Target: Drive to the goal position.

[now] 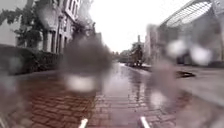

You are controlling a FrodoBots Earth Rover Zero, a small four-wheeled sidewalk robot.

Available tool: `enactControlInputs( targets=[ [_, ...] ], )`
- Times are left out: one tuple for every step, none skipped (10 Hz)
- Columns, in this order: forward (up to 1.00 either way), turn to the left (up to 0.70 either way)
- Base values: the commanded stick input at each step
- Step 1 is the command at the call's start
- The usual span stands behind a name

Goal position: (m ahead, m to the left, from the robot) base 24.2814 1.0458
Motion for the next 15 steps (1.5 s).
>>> enactControlInputs(
  targets=[
    [0.70, 0.00],
    [0.70, 0.00],
    [0.70, 0.00],
    [0.70, 0.00],
    [0.70, 0.00],
    [0.70, 0.00],
    [0.70, 0.00],
    [0.70, 0.00],
    [0.70, 0.00],
    [0.70, 0.00],
    [0.70, 0.00],
    [0.70, 0.00],
    [0.70, 0.00],
    [0.70, 0.00],
    [0.70, 0.00]
  ],
)
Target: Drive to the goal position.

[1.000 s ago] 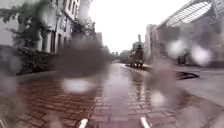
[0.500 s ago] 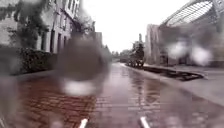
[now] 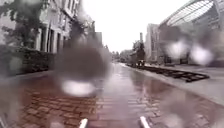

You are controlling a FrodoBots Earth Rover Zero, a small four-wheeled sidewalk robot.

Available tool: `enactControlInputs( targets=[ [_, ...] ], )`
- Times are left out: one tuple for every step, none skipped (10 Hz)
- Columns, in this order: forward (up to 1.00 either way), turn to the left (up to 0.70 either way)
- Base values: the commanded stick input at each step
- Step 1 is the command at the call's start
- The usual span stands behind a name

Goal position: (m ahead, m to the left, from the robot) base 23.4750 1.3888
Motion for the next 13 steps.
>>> enactControlInputs(
  targets=[
    [0.70, 0.00],
    [0.70, 0.00],
    [0.70, 0.00],
    [0.70, 0.00],
    [0.70, 0.00],
    [0.70, 0.00],
    [0.70, 0.00],
    [0.70, 0.00],
    [0.70, 0.00],
    [0.70, 0.00],
    [0.70, 0.00],
    [0.70, 0.00],
    [0.70, 0.00]
  ],
)
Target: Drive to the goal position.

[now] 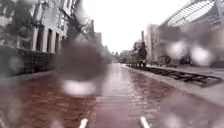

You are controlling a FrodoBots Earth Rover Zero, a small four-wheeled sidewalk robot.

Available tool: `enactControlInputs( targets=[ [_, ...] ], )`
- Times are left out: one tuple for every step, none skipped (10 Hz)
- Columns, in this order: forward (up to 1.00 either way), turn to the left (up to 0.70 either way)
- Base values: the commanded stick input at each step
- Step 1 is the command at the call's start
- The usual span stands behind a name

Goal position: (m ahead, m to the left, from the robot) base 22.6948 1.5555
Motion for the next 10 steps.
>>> enactControlInputs(
  targets=[
    [0.70, 0.00],
    [0.70, 0.00],
    [0.70, 0.00],
    [0.70, 0.00],
    [0.70, 0.00],
    [0.70, 0.00],
    [0.70, 0.00],
    [0.70, 0.00],
    [0.70, 0.00],
    [0.70, 0.00]
  ],
)
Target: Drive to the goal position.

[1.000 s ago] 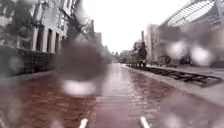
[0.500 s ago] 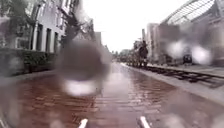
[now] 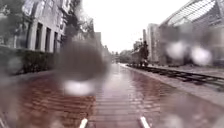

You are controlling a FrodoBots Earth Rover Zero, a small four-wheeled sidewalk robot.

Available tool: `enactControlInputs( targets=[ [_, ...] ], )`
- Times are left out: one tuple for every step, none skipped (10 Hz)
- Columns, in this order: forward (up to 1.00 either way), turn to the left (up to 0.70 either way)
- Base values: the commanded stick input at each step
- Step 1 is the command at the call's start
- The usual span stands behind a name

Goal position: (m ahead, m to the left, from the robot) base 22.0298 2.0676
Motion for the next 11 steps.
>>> enactControlInputs(
  targets=[
    [0.70, 0.00],
    [0.70, 0.00],
    [0.70, 0.00],
    [0.70, 0.00],
    [0.70, 0.00],
    [0.70, 0.00],
    [0.70, 0.00],
    [0.70, 0.00],
    [0.70, 0.00],
    [0.70, 0.00],
    [0.70, 0.00]
  ],
)
